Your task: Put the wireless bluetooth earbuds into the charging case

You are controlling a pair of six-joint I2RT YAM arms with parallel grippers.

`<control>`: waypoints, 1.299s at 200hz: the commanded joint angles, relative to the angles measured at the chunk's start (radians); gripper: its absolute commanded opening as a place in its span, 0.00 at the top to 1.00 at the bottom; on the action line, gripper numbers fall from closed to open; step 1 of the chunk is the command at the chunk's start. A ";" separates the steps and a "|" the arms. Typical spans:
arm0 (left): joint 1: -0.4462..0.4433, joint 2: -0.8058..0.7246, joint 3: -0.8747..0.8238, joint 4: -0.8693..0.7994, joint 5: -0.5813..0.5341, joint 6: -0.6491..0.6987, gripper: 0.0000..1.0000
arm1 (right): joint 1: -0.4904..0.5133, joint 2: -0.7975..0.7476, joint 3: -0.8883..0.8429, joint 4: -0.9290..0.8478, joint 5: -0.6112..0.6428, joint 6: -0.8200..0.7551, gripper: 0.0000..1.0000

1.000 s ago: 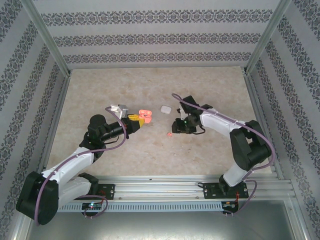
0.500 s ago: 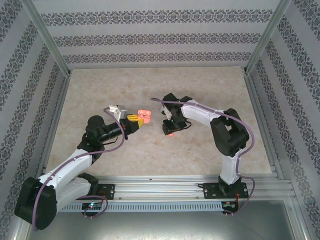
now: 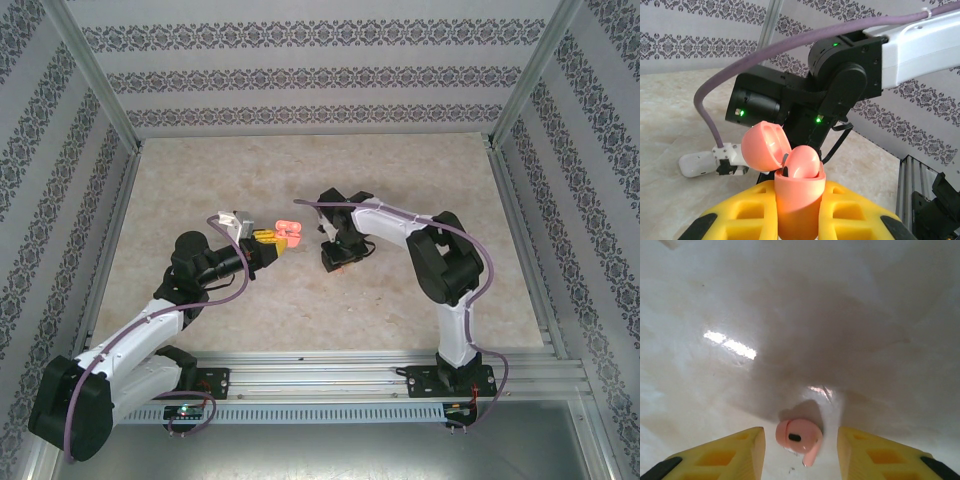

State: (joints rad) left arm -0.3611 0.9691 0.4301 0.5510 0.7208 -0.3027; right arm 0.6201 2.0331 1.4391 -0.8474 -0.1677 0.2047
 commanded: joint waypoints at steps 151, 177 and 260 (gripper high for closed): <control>-0.017 -0.008 -0.002 0.007 -0.005 0.015 1.00 | 0.020 -0.123 -0.019 0.021 0.030 0.081 0.73; -0.016 0.000 0.007 0.024 -0.001 0.015 1.00 | 0.021 -0.217 -0.041 0.055 0.077 0.120 0.73; -0.018 0.035 0.061 0.074 0.014 -0.007 1.00 | 0.083 -0.555 -0.105 0.238 0.250 0.260 0.73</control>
State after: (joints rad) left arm -0.3611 0.9936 0.4500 0.5541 0.7216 -0.3027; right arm 0.6682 1.5688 1.3621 -0.7059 0.0048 0.4049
